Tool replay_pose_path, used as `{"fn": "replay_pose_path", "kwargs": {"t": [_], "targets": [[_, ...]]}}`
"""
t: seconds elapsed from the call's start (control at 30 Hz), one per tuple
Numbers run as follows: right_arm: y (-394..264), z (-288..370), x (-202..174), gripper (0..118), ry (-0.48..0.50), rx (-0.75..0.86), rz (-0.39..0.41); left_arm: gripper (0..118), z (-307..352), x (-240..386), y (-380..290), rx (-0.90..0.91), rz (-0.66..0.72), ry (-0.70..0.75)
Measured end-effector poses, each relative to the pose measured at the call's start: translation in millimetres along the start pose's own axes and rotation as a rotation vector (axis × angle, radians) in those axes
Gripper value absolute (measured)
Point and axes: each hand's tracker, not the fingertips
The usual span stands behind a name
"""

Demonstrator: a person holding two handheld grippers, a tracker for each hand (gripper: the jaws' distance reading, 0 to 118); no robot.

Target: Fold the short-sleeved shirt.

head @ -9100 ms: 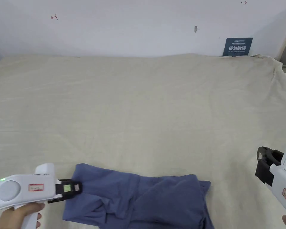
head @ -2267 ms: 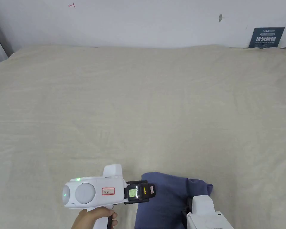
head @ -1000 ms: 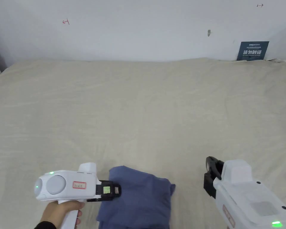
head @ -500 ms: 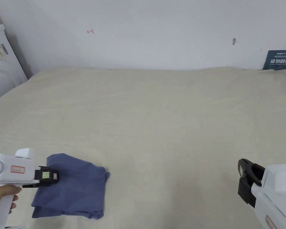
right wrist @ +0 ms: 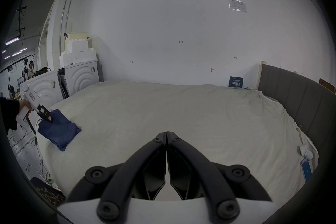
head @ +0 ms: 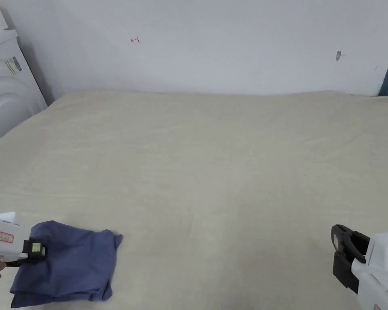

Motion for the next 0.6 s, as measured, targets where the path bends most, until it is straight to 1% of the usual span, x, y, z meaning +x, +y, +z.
{"fn": "replay_pose_path", "kwargs": {"t": [0.13,0.17,0.2,0.23,0.27,0.3,0.33,0.37,0.43,0.53,0.6], "targets": [[-1,-4,0,0,0.006,-0.009,-0.002,22,-15,-3,-4,-0.011,0.048,0.046],[0,-4,1,0,0.007,-0.011,-0.001,30,-17,-3,-6,-0.015,0.062,0.058],[0,-5,1,0,0.010,-0.011,0.001,41,-18,-2,-7,-0.013,0.074,0.066],[1,-5,1,0,0.012,-0.010,0.001,55,-19,-1,-7,-0.015,0.080,0.085],[2,-4,1,0,0.015,-0.008,0.002,75,-19,-3,-7,-0.012,0.082,0.096],[4,-3,1,0,0.016,-0.006,0.004,89,-17,-2,-8,-0.004,0.090,0.108],[2,-4,5,0,0.018,-0.003,0.005,101,-13,0,-9,0.004,0.100,0.115],[3,-3,6,0,0.019,-0.001,0.005,110,-9,1,-10,0.022,0.108,0.112],[6,0,6,0,0.024,0.004,0.005,110,5,2,-9,0.092,0.119,0.086],[11,6,5,0,0.035,0.013,0.010,110,34,14,-8,0.195,0.085,0.046],[16,13,5,0,0.042,0.025,0.010,110,57,25,-7,0.277,0.061,0.045]]}}
